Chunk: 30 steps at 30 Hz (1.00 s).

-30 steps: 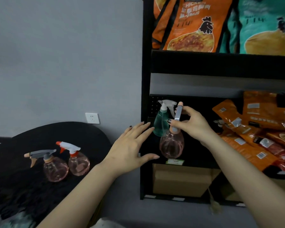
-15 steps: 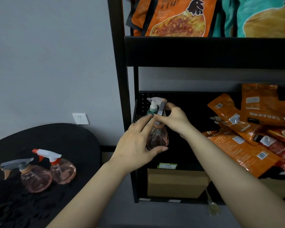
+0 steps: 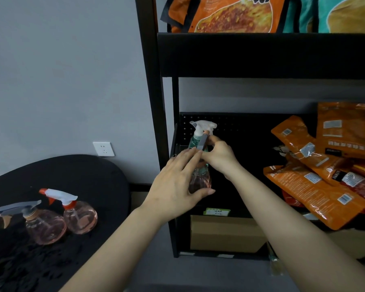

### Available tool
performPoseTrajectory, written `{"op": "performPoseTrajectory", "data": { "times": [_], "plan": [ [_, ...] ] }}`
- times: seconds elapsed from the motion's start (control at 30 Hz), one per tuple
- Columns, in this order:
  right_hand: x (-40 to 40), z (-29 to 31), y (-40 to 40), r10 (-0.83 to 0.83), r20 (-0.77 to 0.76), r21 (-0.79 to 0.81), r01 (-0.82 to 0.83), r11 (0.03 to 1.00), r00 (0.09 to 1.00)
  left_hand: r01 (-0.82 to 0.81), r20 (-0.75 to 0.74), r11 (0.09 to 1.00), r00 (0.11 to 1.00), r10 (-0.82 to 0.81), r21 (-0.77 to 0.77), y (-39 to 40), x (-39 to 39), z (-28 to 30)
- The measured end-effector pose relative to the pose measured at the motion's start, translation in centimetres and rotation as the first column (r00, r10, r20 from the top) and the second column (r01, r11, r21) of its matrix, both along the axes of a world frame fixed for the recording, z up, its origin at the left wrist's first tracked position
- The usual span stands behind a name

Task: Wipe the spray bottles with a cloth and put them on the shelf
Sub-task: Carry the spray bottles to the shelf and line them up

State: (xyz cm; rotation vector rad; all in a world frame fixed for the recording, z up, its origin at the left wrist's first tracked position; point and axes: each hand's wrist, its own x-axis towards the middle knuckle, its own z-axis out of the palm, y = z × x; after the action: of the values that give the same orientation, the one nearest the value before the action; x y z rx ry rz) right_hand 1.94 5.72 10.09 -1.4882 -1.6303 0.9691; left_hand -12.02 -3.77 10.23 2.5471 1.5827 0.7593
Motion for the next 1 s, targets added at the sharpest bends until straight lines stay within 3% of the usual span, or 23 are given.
{"op": "performPoseTrajectory", "data": {
  "times": [0.23,0.5,0.77,0.9,1.0],
  "plan": [
    [0.0,0.7,-1.0,0.033,0.019,0.004,-0.033,0.999,0.999,0.022,0.053,0.999,0.998,-0.02,-0.034,-0.6,-0.5,0.1],
    [0.9,2.2,-5.4,-0.054,0.097,0.257,0.028,0.966,0.994,0.048,0.02,0.999,0.999,-0.048,-0.005,-3.1,-3.6,1.0],
    [-1.9,3.6,-12.5,0.147,0.302,0.354,-0.254,0.9,0.942,-0.047,-0.033,0.998,0.998,0.048,0.036,-6.4,-9.9,1.6],
    [-4.8,3.1,-14.5,0.304,0.493,0.309,-0.49,0.815,0.815,-0.092,-0.037,0.996,0.995,0.092,0.022,-8.7,-14.1,1.4],
    [-8.0,2.0,-14.8,0.41,0.521,0.223,-0.583,0.781,0.749,-0.141,-0.022,0.989,0.99,0.14,-0.035,-10.5,-17.7,0.8]
  ]
}}
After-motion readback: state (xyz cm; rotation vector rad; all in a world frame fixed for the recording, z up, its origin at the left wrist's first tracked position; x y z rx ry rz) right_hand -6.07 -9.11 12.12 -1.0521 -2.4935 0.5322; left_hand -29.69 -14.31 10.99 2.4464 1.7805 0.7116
